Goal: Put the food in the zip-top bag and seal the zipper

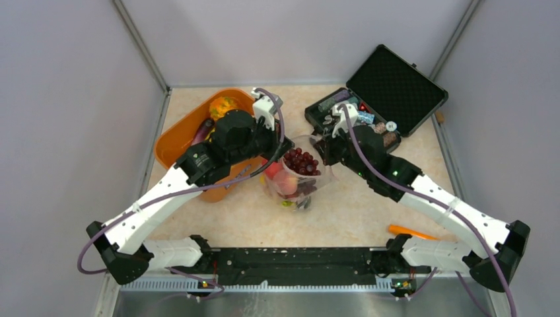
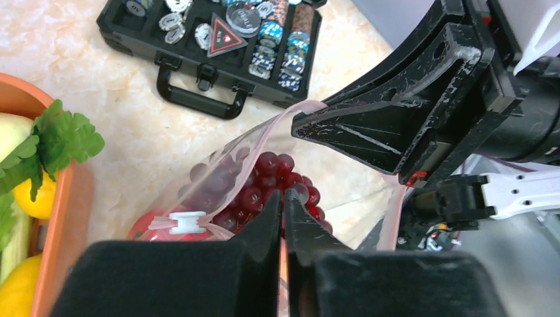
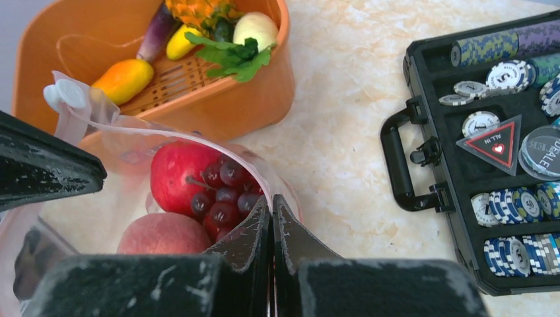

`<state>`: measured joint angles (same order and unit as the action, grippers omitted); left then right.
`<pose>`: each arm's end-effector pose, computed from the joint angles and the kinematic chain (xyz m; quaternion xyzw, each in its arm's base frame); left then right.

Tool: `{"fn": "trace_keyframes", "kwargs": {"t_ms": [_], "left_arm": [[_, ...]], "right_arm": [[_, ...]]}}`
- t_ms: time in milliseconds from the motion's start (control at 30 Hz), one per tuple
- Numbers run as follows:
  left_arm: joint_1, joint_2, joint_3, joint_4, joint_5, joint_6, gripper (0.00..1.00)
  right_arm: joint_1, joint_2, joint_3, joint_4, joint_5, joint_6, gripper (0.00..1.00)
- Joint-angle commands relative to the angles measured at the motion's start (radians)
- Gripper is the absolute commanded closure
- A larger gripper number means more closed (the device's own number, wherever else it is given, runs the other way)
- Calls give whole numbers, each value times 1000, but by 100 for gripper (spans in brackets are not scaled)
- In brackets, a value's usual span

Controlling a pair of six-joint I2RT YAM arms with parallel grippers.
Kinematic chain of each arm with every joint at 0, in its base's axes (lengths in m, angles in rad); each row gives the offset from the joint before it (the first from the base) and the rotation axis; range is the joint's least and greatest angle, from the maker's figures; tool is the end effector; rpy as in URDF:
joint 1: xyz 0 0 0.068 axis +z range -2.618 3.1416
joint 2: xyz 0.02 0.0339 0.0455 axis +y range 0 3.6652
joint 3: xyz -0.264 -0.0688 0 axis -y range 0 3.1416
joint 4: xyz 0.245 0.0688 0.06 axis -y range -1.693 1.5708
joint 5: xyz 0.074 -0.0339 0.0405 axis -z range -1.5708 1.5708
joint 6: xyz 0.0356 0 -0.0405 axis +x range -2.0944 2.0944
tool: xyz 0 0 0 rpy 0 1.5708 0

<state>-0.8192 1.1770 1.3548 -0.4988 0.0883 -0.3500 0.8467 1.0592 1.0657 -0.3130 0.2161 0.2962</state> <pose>0.1705 -0.1871 0.4251 0.2135 0.7820 -0.3524 0.4676 0.1641 0.1740 0.3725 -0.1567 0.7892 0.2445 0.5412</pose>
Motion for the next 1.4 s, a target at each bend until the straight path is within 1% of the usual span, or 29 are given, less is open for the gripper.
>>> {"fn": "trace_keyframes", "kwargs": {"t_ms": [0,33,67,100,133,167,233,300,367,400,467,533,600,700,800,933,1000,1033,1133,1233,1367], "left_arm": [[0,-4,-12,57,-37,-20,82],[0,-9,-3,49,-47,-14,64],[0,-19,-1,46,-55,-5,49],[0,-36,-6,48,-68,-1,33],[0,-57,-15,54,-77,4,22],[0,-84,-24,61,-103,13,16],[1,-138,-39,77,-103,35,3],[2,-183,-40,85,-59,70,1],[1,-219,-41,77,-47,103,1],[0,-235,-45,64,-67,118,1],[2,-259,-55,32,-174,136,1],[6,-265,-58,-16,-242,161,1],[12,-274,-73,-42,-273,168,1],[18,-286,-119,-32,-298,116,1],[21,-275,-150,-14,-254,66,1],[21,-252,-174,23,-176,-64,1],[22,-251,-205,79,-108,-145,1],[20,-253,-224,142,-40,-174,1],[20,-243,-248,206,44,-250,1],[20,-203,-233,181,21,-255,2],[17,-139,-182,86,-10,-224,10]], "right_arm": [[-4,15,20,49,4,-12,100],[-5,10,10,69,4,-11,100],[-3,6,4,81,9,-14,100],[-4,4,3,86,12,-26,100],[-4,6,3,87,22,-38,100],[-6,9,5,88,33,-53,100],[-10,21,6,83,41,-76,100],[-13,36,9,82,41,-90,100],[-15,46,6,89,23,-108,100],[-16,52,7,90,16,-116,100],[-15,52,7,94,7,-125,100],[-18,47,4,96,5,-131,100],[-21,40,9,87,2,-119,100],[-30,25,9,87,0,-81,100],[-32,-1,10,88,-16,-48,100],[-31,-49,7,89,-12,18,100],[-32,-71,-11,110,-30,74,100],[-32,-80,-24,126,-53,96,100],[-32,-90,-61,168,-95,156,100],[-32,-91,-93,211,-143,195,100],[-32,-90,-105,232,-130,231,100]]}}
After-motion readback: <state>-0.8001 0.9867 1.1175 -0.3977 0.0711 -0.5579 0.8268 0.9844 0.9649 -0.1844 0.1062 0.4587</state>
